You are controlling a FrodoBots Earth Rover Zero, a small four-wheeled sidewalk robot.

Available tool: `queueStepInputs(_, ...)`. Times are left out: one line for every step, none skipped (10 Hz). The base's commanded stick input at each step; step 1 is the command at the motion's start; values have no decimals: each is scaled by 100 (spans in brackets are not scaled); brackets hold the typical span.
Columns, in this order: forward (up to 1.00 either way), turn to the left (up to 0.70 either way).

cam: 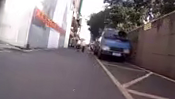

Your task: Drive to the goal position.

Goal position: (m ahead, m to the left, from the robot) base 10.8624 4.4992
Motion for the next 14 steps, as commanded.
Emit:
queueStepInputs(45, 0)
queueStepInputs(45, 0)
queueStepInputs(45, 0)
queueStepInputs(45, 0)
queueStepInputs(45, 0)
queueStepInputs(45, 0)
queueStepInputs(45, 0)
queueStepInputs(45, 0)
queueStepInputs(45, 0)
queueStepInputs(45, 0)
queueStepInputs(45, 0)
queueStepInputs(45, 0)
queueStepInputs(45, 0)
queueStepInputs(45, 0)
